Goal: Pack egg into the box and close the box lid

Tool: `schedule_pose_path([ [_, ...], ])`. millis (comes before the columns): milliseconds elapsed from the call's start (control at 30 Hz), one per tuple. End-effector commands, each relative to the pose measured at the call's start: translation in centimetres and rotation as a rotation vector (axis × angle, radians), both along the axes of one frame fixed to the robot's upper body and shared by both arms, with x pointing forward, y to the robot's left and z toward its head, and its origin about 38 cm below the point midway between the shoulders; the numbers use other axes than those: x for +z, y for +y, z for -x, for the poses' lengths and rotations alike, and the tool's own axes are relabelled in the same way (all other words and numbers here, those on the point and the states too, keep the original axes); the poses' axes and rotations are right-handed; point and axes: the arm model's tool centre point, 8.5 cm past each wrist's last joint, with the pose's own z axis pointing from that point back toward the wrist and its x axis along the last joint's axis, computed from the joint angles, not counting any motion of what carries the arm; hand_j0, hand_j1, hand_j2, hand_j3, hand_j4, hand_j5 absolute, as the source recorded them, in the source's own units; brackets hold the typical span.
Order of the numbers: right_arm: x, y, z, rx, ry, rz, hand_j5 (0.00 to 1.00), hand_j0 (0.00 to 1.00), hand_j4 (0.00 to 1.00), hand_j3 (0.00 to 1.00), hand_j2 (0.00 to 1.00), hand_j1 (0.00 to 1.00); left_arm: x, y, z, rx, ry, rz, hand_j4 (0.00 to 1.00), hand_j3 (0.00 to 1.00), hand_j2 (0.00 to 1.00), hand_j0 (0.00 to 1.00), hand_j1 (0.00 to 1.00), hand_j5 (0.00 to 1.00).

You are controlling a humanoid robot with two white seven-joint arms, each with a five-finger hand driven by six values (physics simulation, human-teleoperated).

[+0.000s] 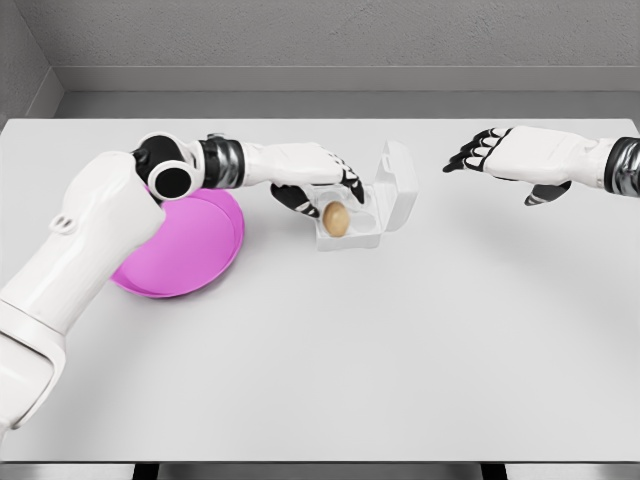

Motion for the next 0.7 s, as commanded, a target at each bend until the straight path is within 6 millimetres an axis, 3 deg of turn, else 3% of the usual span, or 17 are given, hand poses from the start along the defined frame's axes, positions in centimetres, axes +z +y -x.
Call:
schedule_pose_path([
  [0, 0.1, -0.1, 0.0, -0.003, 0.000, -0.004, 1.00, 1.00, 1.00, 1.00, 1.00, 1.00, 0.2, 0.3, -0.1, 0.010, 0.002, 0.012, 0.92, 0.92, 0.92, 0.92, 0.92, 0.92],
  [67, 0.1, -0.1, 0.0, -0.003, 0.000, -0.004, 1.00, 1.00, 1.00, 1.00, 1.00, 1.00, 0.5, 0.6, -0.3, 0.019, -0.002, 0.020, 0.99, 0.99, 0.99, 0.99, 0.99, 0.99],
  [300, 0.0, 0.0, 0.0, -0.002, 0.002, -0.004, 1.00, 1.00, 1.00, 1.00, 1.00, 1.00, 1.5, 3.2, -0.9, 0.063, -0.007, 0.042, 1.00, 1.00, 1.00, 1.00, 1.00, 1.00],
  [433, -0.9, 0.6, 0.1, 0.012, 0.022, -0.004, 1.00, 1.00, 1.00, 1.00, 1.00, 1.00, 2.7, 11.0, -1.1, 0.177, 0.051, 0.136, 1.00, 1.00, 1.00, 1.00, 1.00, 1.00],
  [467, -1.1, 1.0, 0.0, 0.016, 0.025, -0.008, 1.00, 1.00, 1.00, 1.00, 1.00, 1.00, 3.1, 12.2, -1.1, 0.193, 0.050, 0.140, 1.00, 1.00, 1.00, 1.00, 1.00, 1.00],
  [667, -2.1, 2.0, -0.4, 0.020, 0.034, -0.006, 1.00, 1.00, 1.00, 1.00, 1.00, 1.00, 5.1, 15.7, -0.6, 0.226, 0.001, 0.117, 1.00, 1.00, 1.00, 1.00, 1.00, 1.00],
])
